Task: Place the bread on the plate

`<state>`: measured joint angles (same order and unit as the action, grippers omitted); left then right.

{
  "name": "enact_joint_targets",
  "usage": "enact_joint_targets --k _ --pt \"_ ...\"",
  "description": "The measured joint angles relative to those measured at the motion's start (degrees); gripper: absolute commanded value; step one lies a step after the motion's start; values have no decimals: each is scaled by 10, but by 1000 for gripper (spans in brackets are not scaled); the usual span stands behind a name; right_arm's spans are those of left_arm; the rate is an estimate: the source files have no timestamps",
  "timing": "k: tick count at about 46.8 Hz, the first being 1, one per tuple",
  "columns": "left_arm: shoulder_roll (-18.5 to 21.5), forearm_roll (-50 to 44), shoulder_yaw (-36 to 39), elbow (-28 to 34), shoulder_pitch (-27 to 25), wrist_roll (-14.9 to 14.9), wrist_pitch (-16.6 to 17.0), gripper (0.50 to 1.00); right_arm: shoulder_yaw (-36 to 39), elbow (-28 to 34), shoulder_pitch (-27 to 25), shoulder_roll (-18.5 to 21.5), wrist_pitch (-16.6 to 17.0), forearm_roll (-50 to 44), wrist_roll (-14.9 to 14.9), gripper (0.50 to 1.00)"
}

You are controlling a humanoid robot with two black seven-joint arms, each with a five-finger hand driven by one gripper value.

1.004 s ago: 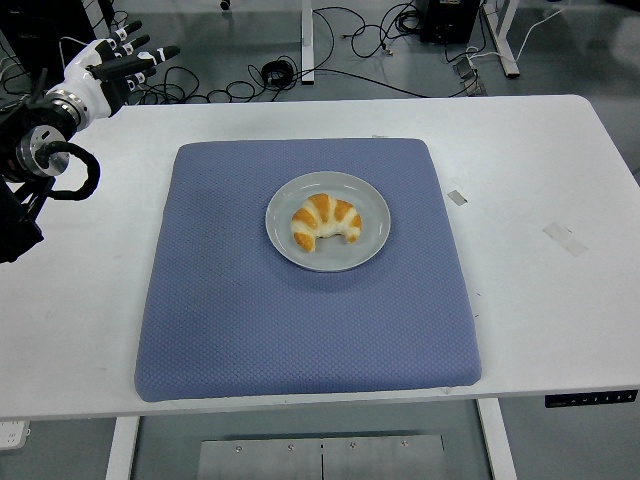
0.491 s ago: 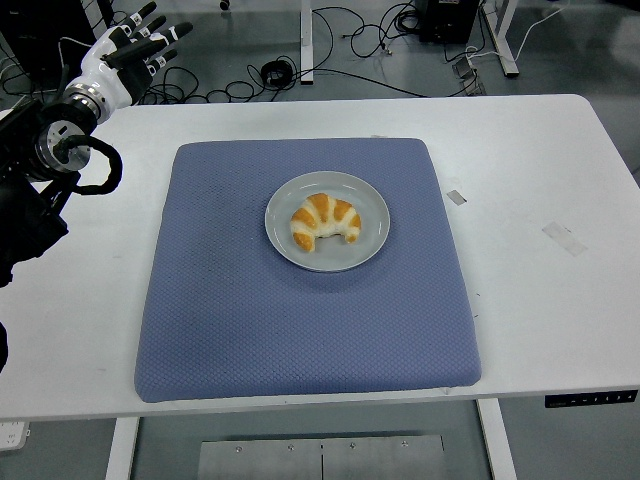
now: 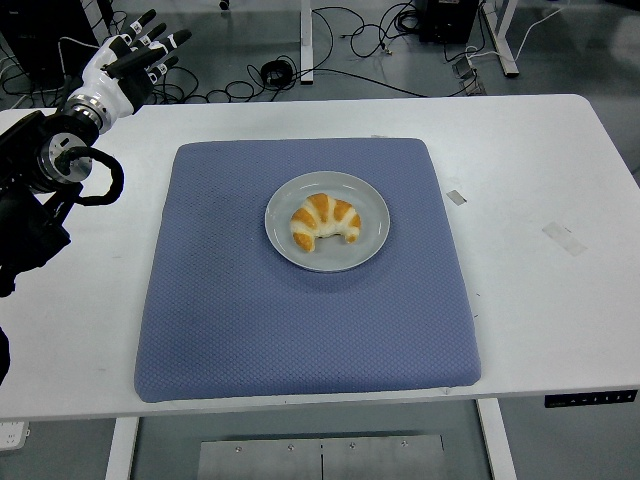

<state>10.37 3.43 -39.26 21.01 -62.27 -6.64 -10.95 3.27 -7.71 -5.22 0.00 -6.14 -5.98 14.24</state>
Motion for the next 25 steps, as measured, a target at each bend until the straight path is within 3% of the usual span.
enact_joint_targets --k 25 --pt "-5 -10 -2 0 5 0 -12 986 0 -1 0 0 1 0 0 1000"
